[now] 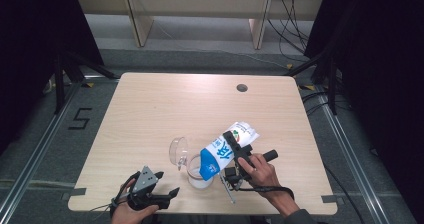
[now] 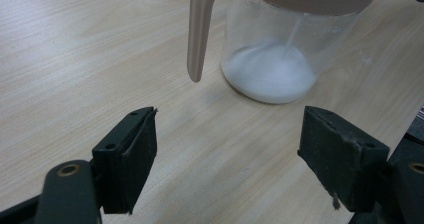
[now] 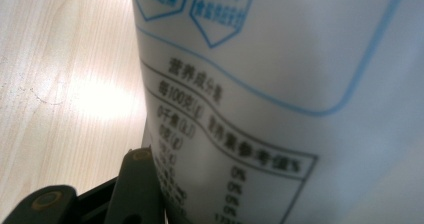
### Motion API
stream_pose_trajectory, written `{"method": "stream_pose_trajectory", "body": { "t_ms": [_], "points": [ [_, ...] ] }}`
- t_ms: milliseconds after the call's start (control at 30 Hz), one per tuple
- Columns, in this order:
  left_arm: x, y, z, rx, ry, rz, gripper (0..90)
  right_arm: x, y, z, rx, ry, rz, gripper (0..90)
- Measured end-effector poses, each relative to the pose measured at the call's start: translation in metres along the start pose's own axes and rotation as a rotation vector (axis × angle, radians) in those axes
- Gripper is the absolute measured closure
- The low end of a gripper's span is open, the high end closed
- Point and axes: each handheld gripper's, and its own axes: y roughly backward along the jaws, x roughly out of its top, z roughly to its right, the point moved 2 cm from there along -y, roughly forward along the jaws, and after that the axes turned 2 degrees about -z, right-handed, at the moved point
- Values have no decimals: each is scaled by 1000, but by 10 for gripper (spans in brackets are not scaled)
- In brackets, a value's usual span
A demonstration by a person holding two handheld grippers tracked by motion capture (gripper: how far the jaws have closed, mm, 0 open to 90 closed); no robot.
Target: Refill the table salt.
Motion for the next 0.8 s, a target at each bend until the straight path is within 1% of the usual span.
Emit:
{"method": "stream_pose_trajectory", "body": {
  "t_ms": [33, 100, 267, 300, 333, 367, 400, 467, 500, 533, 567, 600, 633, 700, 733, 800],
  "points": [
    [0, 0, 0, -5, 10, 3, 227, 0, 0, 0, 0, 2, -1, 540],
    [0, 0, -1, -5, -7, 4, 227, -1, 0, 0, 2, 6, -1, 541],
    [0, 0, 0, -4, -7, 2, 227, -1, 0, 1, 1, 8, -2, 541],
    [0, 0, 0, -2, -8, 0, 227, -1, 1, 0, 7, 4, -9, 541],
    [0, 0, 0, -4, -7, 2, 227, -1, 1, 0, 6, 7, -9, 541],
    [0, 0, 0, -4, 10, 2, 227, -1, 0, 1, 0, 13, -3, 542],
    [0, 0, 0, -3, -7, 1, 227, -1, 1, 0, 7, 7, -10, 543],
    [0, 0, 0, 0, -8, 0, 227, -1, 0, 2, 5, 33, -1, 543],
    [0, 0, 0, 0, -7, 0, 227, -1, 0, 1, 6, 24, -5, 543],
    [0, 0, 0, 1, -8, -1, 227, -2, 0, 2, 5, 33, -2, 543],
    [0, 0, 0, 1, 8, 0, 228, -2, 0, 2, 5, 32, -2, 543],
    [0, 0, 0, 1, -4, -1, 227, -1, 0, 1, 0, 13, -4, 543],
    [0, 0, 0, 0, 8, 1, 228, -1, 0, 1, 0, 7, -6, 543],
    [0, 0, 0, 0, -7, 0, 227, -1, 0, 1, 0, 14, -5, 543],
    [0, 0, 0, 0, -7, 0, 227, -1, 1, 1, -1, 6, -8, 544],
    [0, 0, 0, 1, -6, 0, 227, -1, 0, 1, -5, 15, -5, 545]
  ]
}}
